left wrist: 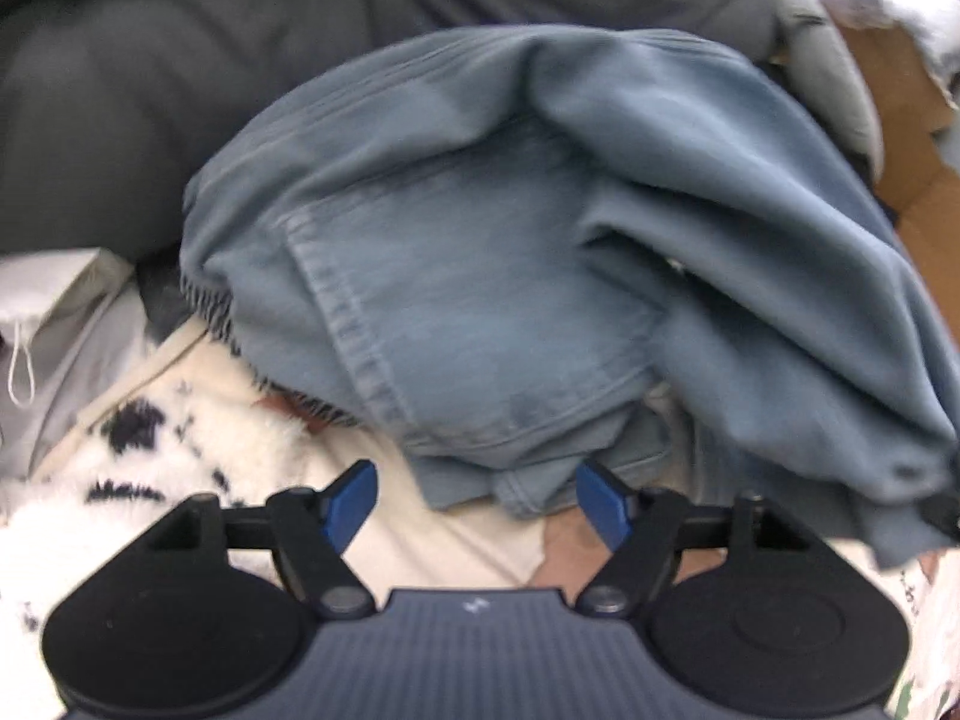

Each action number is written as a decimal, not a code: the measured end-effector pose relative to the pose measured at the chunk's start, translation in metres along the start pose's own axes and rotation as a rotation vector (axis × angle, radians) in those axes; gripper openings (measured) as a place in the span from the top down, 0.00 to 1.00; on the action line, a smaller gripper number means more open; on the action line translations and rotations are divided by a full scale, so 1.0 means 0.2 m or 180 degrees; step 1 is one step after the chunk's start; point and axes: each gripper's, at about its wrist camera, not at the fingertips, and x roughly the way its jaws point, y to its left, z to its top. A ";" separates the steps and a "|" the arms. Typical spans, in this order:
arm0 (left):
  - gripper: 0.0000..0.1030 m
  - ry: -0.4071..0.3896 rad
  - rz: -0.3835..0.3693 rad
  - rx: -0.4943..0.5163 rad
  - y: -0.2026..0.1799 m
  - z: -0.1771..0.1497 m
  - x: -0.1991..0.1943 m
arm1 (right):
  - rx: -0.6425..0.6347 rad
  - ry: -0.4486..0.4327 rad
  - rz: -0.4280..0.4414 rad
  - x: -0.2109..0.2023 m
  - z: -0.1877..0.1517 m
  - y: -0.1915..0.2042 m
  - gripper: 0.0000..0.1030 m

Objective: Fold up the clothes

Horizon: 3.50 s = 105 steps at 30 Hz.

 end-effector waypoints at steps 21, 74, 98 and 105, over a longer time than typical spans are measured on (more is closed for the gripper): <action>0.86 -0.0339 -0.0411 -0.0339 0.14 -0.04 0.24 | 0.0390 -0.0054 -0.0682 -0.61 0.02 -0.25 0.92; 0.87 -0.0550 -0.1269 0.0696 -0.57 0.42 0.06 | 0.0546 0.0729 -0.1529 -0.93 -0.23 -0.45 0.58; 0.33 -0.0503 -0.0849 0.0513 -0.26 0.35 0.00 | 0.0744 0.0848 -0.1603 -1.01 -0.55 -0.29 0.44; 0.22 -0.0542 -0.0878 0.0506 -0.27 0.38 0.10 | 0.1035 0.1080 -0.1543 -0.88 -0.77 -0.34 0.36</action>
